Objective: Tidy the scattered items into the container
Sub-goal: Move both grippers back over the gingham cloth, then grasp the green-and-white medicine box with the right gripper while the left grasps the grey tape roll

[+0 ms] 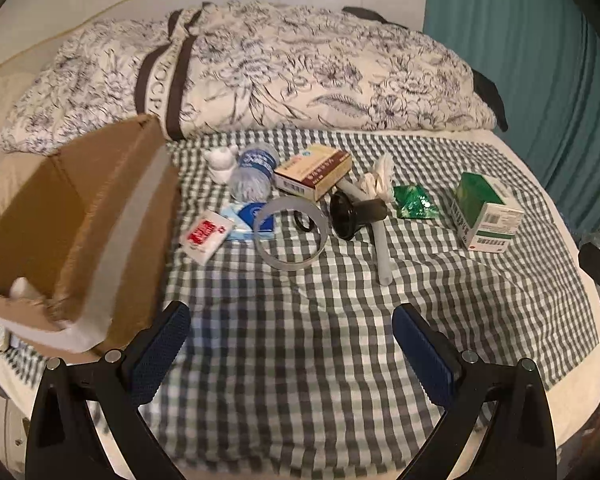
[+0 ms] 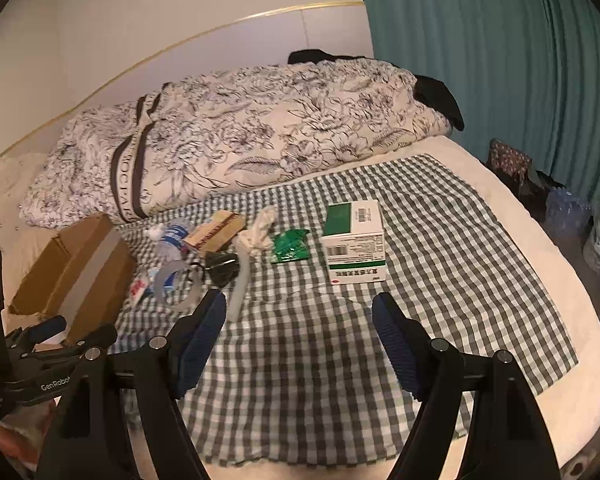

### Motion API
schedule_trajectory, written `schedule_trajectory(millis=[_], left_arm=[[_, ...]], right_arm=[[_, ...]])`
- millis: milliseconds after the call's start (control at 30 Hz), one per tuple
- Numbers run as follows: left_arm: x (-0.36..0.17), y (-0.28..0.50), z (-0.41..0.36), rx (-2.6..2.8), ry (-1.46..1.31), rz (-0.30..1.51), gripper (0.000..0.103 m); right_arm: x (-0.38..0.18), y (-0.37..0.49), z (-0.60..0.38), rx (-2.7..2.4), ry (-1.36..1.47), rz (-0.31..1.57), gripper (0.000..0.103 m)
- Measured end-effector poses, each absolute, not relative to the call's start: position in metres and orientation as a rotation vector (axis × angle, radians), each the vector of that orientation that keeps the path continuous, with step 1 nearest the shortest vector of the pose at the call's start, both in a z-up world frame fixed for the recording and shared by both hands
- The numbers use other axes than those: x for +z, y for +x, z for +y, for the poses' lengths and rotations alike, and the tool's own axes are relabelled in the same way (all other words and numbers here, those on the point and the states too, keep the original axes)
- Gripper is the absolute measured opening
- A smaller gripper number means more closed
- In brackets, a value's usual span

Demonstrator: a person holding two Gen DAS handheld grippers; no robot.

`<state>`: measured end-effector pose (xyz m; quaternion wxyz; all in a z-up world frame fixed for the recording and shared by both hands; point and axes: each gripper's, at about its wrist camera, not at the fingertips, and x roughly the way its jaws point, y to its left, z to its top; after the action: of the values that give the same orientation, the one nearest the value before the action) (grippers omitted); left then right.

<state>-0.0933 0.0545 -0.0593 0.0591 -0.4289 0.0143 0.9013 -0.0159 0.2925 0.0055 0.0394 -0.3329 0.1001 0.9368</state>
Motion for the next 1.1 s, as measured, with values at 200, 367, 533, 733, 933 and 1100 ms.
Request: schedule_trajectory(millis=[200,367,533,733,933,1100], left_arm=[[-0.091,-0.129,0.061,2.694,-1.373,0.021,0.103],[-0.117,-0.155,0.06,2.671,-1.423,-0.008,0.103],[-0.134,-0.172,0.062,2.647,-1.437,0.014,0.103],[-0.147,-0.186,0.065,2.631,-1.459,0.006,0.103],[-0.156,-0.2,0.065,2.633,-1.474,0.0,0.103],[-0.162,-0.21,0.061,2.626,-1.492,-0.036,0.103]], right_arm=[[-0.019,-0.055,0.311,2.843,-1.067,0.303,0.076],[-0.039,-0.091,0.317,2.809,-1.095,0.272,0.076],[-0.057,-0.121,0.321,2.777,-1.12,0.244,0.076],[-0.069,-0.148,0.329,2.726,-1.123,0.181,0.076],[-0.078,-0.164,0.333,2.708,-1.123,0.14,0.076],[-0.084,-0.173,0.329,2.685,-1.144,0.102,0.079]])
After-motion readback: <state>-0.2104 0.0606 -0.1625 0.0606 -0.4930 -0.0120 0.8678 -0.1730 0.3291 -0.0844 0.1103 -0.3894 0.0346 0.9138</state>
